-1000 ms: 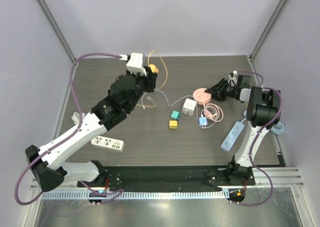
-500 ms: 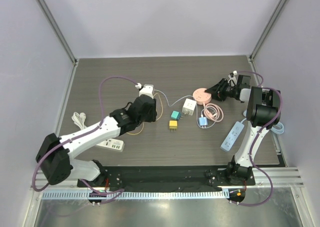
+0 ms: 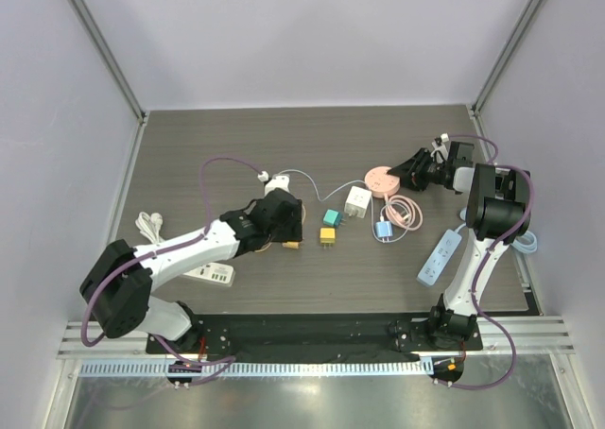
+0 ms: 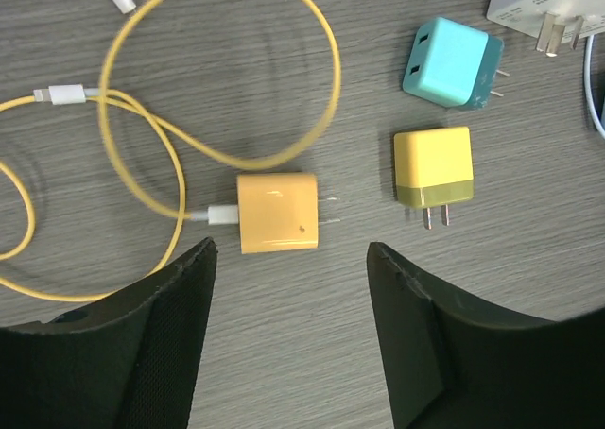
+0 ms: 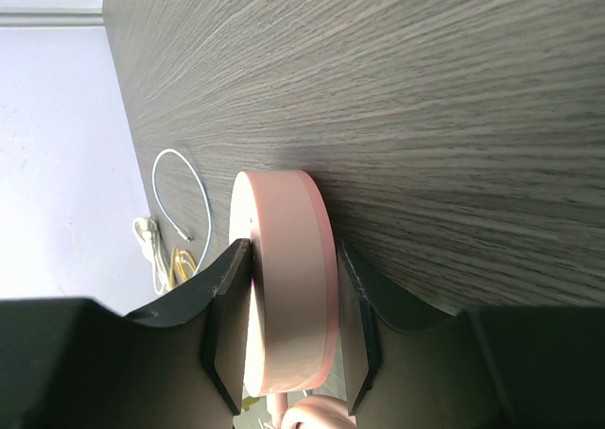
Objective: Pull the plug off the socket
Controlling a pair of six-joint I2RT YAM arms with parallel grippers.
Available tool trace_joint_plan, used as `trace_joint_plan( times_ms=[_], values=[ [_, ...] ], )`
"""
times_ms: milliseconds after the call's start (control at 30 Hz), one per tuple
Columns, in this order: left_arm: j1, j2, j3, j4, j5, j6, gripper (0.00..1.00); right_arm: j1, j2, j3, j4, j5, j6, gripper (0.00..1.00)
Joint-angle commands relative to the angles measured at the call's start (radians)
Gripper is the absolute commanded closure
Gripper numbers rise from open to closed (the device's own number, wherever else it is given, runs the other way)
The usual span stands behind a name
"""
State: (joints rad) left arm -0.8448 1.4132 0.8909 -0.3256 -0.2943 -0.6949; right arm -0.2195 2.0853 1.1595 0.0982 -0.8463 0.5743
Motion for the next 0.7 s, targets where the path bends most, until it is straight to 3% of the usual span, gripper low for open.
trace_joint_plan(
  times_ms=[0, 167, 667],
  values=[
    [0.001, -0.014, -0.012, 0.045, -0.003, -0.018, 0.34, -0.003, 0.005, -0.034, -0.075, 0.268, -0.079, 0.99],
    [0.000, -0.086, -0.043, 0.039, -0.011, -0.014, 0.28, -0.003, -0.002, -0.044, -0.061, 0.279, -0.064, 0.99],
    [0.001, -0.436, -0.184, -0.004, 0.049, -0.025, 0.27, -0.004, -0.041, -0.044, 0.066, 0.351, 0.100, 0.99]
  ],
)
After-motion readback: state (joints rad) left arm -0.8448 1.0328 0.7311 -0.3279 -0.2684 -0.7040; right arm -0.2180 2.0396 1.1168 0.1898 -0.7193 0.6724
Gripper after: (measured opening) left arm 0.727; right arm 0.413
